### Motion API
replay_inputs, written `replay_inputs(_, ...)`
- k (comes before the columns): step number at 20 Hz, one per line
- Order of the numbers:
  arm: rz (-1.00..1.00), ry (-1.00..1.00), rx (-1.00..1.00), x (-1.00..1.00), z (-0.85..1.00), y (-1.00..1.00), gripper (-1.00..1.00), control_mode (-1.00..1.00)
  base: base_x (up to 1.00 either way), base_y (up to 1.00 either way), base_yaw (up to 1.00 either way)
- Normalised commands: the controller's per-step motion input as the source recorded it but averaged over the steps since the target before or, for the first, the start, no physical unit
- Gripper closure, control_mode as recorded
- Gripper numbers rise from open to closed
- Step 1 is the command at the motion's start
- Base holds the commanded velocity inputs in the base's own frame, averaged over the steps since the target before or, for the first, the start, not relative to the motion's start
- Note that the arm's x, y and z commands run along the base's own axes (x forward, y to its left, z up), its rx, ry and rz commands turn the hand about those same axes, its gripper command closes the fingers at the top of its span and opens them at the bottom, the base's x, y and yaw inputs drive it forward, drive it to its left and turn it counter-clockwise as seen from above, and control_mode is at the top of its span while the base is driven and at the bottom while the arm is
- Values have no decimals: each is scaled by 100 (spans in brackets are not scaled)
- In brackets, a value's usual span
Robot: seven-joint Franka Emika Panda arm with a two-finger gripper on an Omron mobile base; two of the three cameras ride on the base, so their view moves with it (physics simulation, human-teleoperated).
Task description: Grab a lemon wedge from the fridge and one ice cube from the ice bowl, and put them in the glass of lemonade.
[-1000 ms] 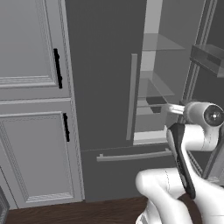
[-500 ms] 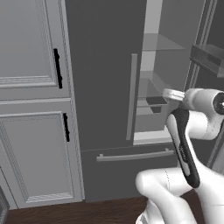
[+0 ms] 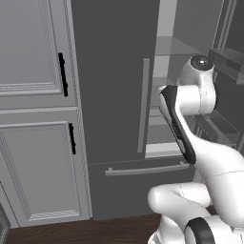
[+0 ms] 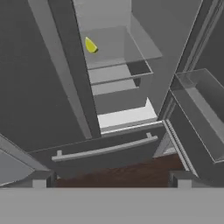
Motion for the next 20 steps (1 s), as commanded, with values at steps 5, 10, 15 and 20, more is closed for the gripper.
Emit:
replay_inputs(5, 2, 27, -1, 72, -56, 6, -100, -100, 0, 0, 0)
replay_inputs(10, 3, -8, 0, 100, -51, 8, -100, -100, 0, 0, 0)
replay_inputs(15, 12, -9, 0, 78, -47, 28, -100, -100, 0, 0, 0)
replay_inputs(20, 23, -6, 2, 64, -44, 20, -100, -100, 0, 0, 0)
